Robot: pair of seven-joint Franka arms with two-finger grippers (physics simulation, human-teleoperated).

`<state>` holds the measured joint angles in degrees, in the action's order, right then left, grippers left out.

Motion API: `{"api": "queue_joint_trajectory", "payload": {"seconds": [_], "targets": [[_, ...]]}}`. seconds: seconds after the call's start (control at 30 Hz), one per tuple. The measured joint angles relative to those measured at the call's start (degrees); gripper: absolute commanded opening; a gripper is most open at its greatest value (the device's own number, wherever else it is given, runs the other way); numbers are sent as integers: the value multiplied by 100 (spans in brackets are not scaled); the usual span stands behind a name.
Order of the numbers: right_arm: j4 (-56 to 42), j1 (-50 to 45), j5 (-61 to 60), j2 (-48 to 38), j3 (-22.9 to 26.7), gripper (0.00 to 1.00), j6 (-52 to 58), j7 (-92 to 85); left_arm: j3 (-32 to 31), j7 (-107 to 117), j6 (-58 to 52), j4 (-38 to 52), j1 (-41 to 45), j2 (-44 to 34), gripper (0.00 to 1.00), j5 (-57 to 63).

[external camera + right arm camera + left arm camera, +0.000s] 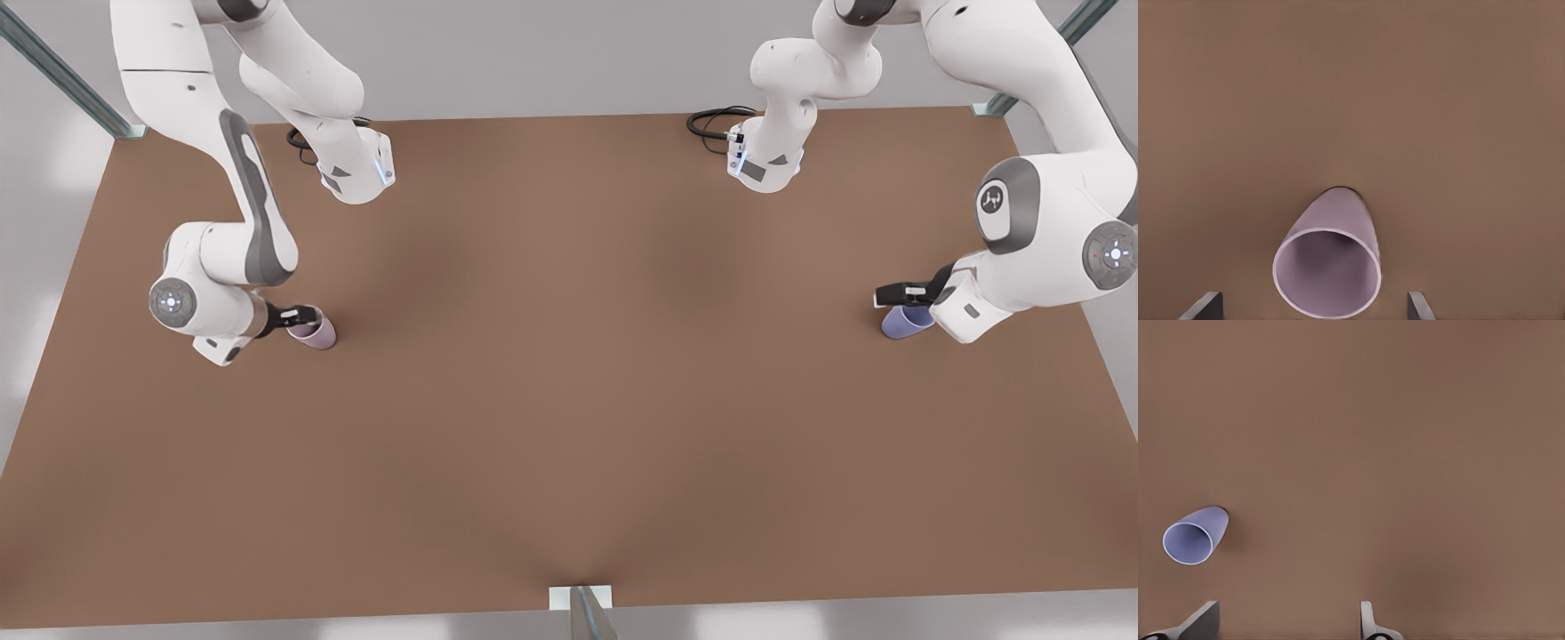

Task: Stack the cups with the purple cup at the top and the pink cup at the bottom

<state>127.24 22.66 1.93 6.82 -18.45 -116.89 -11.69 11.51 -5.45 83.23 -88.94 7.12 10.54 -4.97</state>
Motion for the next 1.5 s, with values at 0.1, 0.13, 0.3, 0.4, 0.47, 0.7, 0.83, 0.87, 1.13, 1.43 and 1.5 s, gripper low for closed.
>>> {"api": "queue_joint_trajectory", "payload": {"seconds": [0.1, 0.13, 0.3, 0.4, 0.47, 0.7, 0.83, 0.87, 1.13, 1.43, 1.5], "targets": [[37, 79, 17, 166, -1, 100, -162, -64, 9, 0, -9, 0, 0, -3, 100, 3], [55, 220, 18, 253, 0, 100, -263, -170, 9, 0, 0, -25, -2, -8, 100, 3], [227, 388, 35, 529, 8, 92, -545, -396, 9, 0, -8, -35, 2, -7, 100, 4], [214, 408, 44, 659, 8, 34, -533, -396, 9, 3, -46, -35, 2, -8, 100, 4], [200, 474, 102, 759, 8, 21, -594, -396, 9, 9, -53, -35, 0, -8, 100, 5], [126, 434, 115, 839, 8, 21, -674, -396, 9, 8, -118, -35, 1, -16, 100, 5], [126, 416, 113, 839, 0, 21, -686, -388, 9, 1, -116, -35, -1, -8, 100, 5], [138, 394, 118, 838, 5, 21, -768, -388, 9, 8, -115, -35, 0, -8, 100, 5], [-670, 342, -5, 830, -87, 21, -703, -312, 9, 1, -132, -35, -2, -20, 100, 5], [-4328, -2206, 27, 2392, -106, 21, 960, 2488, 9, 6, -202, 17, 1, -70, 100, 5], [-5554, -2814, 24, 3033, -106, 21, 1561, 3433, 17, 0, -202, 26, 2, -91, 100, 5]]}}
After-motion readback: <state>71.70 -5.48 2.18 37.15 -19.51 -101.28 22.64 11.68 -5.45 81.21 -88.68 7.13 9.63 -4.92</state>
